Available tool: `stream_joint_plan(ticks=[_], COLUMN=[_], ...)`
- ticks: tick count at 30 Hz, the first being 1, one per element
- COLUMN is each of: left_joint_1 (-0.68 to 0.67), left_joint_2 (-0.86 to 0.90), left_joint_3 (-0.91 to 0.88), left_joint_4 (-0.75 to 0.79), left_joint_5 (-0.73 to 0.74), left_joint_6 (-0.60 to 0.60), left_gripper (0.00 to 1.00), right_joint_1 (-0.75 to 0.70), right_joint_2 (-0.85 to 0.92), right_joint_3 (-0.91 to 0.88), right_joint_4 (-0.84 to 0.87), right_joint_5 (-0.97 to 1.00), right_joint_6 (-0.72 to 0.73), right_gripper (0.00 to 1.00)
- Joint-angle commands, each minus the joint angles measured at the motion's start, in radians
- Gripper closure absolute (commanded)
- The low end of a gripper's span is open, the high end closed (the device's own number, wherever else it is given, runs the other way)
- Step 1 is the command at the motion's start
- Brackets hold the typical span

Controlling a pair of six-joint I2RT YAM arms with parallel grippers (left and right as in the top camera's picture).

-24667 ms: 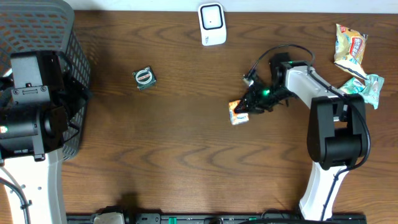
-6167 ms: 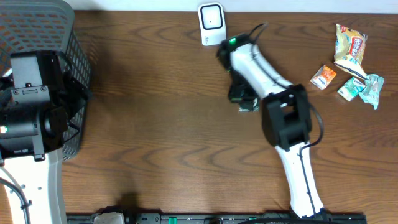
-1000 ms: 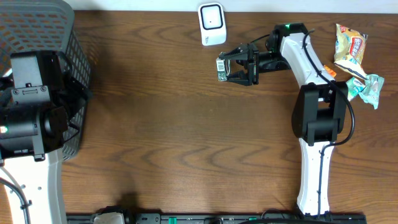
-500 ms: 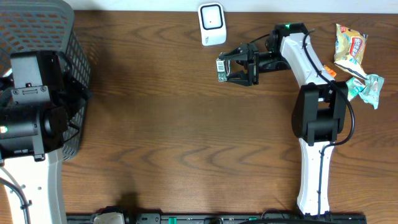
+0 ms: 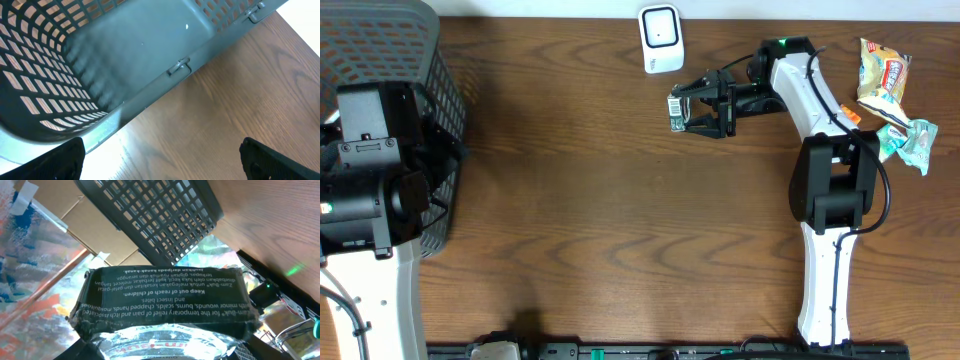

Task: Scan the item barcode
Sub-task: 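Carry the green tin left and release it near the basket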

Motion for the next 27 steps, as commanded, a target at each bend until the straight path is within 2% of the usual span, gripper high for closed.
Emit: stream_joint_plan(ticks=[1, 6, 9, 11, 12, 14, 17, 19, 23, 27], left_joint_1=[0.005, 0.005, 0.005, 0.005, 0.005, 0.005, 0.005, 0.005, 0.005, 0.005], left_joint_2=[0.001, 0.001, 0.001, 0.001, 0.001, 0.001, 0.001, 0.001, 0.001, 0.001], left_joint_3=[-0.005, -0.005, -0.005, -0.005, -0.005, -0.005, -0.005, -0.005, -0.005, -0.005], left_joint_4=[-0.003, -0.003, -0.003, -0.003, -0.003, -0.003, -0.003, -0.003, -0.003, -0.003], left_joint_5=[-0.010, -0.010, -0.010, -0.010, -0.010, -0.010, -0.010, -0.010, -0.010, -0.010], left_joint_6=[-0.013, -0.013, -0.013, -0.013, -0.013, -0.013, -0.013, -0.013, -0.013, -0.013], left_gripper=[0.02, 0.02, 0.02, 0.02, 0.02, 0.02, 0.02, 0.02, 0.02, 0.02], right_joint_1=[0.007, 0.031, 0.075, 0.103, 0.112, 0.153, 0.208, 0.239, 0.272, 0.309], right_joint_2=[-0.042, -0.042, -0.042, -0.042, -0.042, -0.042, -0.042, -0.042, -0.042, -0.042], right_joint_3=[0.016, 0.016, 0.016, 0.016, 0.016, 0.016, 0.016, 0.016, 0.016, 0.017], right_joint_4=[0.002, 0.004, 0.081, 0.158, 0.180, 0.235, 0.276, 0.284, 0.303, 0.368], right_joint_5=[0.002, 0.098, 0.236, 0.390, 0.466, 0.744, 1.039, 1.160, 1.187, 1.157], right_joint_6=[-0.015, -0.015, -0.014, 0.042, 0.087, 0.247, 0.335, 0.357, 0.357, 0.356], right_gripper=[0.44, 0.44, 0.46, 0.54, 0.54, 0.54, 0.52, 0.52, 0.46, 0.34])
